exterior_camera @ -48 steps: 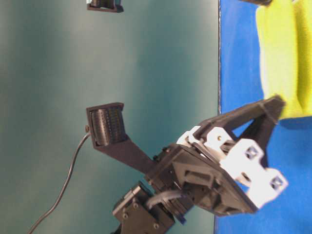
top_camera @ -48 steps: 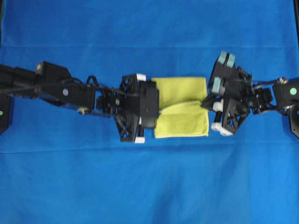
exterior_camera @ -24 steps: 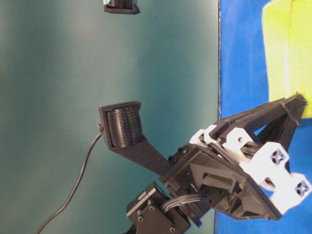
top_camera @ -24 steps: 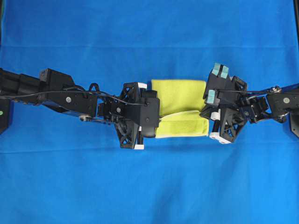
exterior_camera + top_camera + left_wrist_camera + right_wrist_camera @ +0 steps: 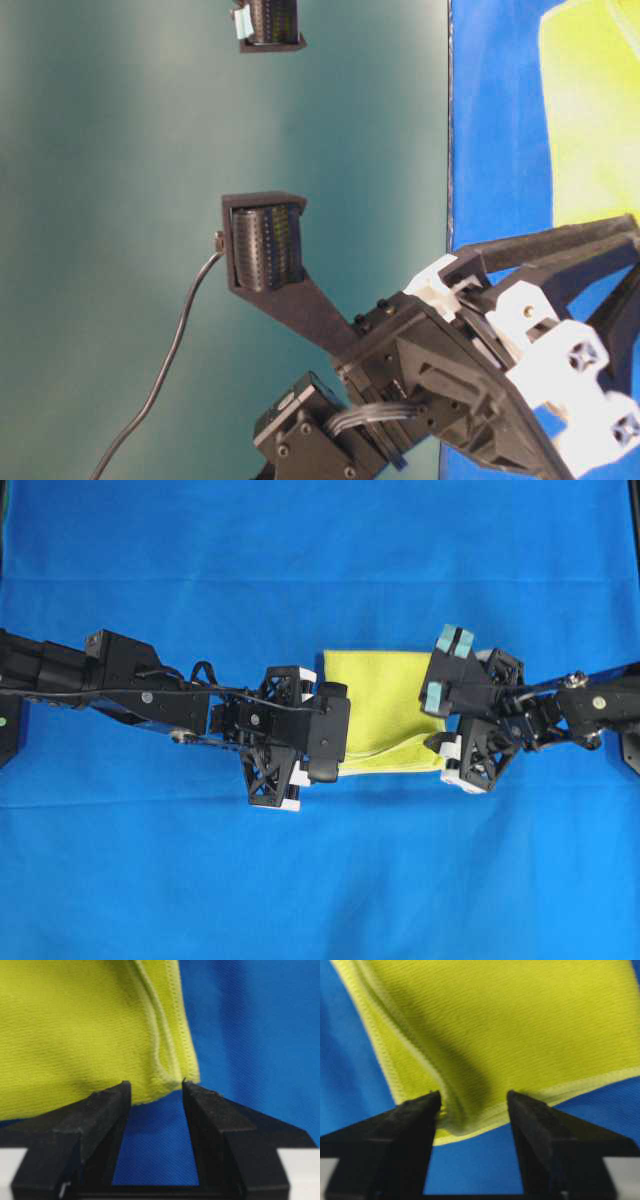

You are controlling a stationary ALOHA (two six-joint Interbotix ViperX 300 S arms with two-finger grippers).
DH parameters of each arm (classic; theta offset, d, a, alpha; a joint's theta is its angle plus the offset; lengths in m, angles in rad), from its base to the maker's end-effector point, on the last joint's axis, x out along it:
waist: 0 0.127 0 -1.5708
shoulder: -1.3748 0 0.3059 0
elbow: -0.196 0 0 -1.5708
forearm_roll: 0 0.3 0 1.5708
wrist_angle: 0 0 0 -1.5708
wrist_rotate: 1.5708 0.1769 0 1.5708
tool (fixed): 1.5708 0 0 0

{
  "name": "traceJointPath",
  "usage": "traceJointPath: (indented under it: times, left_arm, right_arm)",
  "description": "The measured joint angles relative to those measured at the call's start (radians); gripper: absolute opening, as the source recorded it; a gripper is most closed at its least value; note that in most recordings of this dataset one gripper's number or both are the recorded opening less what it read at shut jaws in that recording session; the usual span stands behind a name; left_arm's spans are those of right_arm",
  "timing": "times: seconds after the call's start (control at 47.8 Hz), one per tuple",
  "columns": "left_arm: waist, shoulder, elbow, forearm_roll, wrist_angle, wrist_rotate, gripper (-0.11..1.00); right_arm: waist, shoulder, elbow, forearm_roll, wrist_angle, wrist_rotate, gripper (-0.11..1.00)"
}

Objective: Fold the yellow towel.

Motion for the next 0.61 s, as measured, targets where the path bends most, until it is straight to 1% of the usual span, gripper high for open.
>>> traceJointPath:
  times: [0.042,0.188,0.314,0.376,0.481,0.606]
  left_arm:
    - [-0.003,-0.002,-0.002,0.0,0.003,0.0,0.43]
    - [-0.009,-0.034,0.0,0.0,0.038,0.0,0.43]
    - [-0.025,-0.112,0.008,0.0,0.097,0.0,0.43]
    - [-0.035,-0.16,0.012,0.0,0.121,0.0,0.43]
    - [-0.051,-0.238,0.031,0.0,0.143,0.0,0.43]
    - [-0.057,-0.342,0.081,0.0,0.146,0.006,0.43]
  right_arm:
    - [0.012,-0.005,-0.008,0.0,0.006,0.0,0.52]
    - [0.071,-0.049,-0.043,0.002,0.058,-0.002,0.53]
    - [0.118,-0.117,-0.072,0.002,0.153,-0.003,0.53]
    - [0.129,-0.153,-0.081,0.002,0.199,-0.005,0.53]
    - [0.127,-0.23,-0.083,-0.026,0.253,-0.002,0.53]
    - [0.127,-0.341,-0.067,-0.091,0.267,-0.002,0.53]
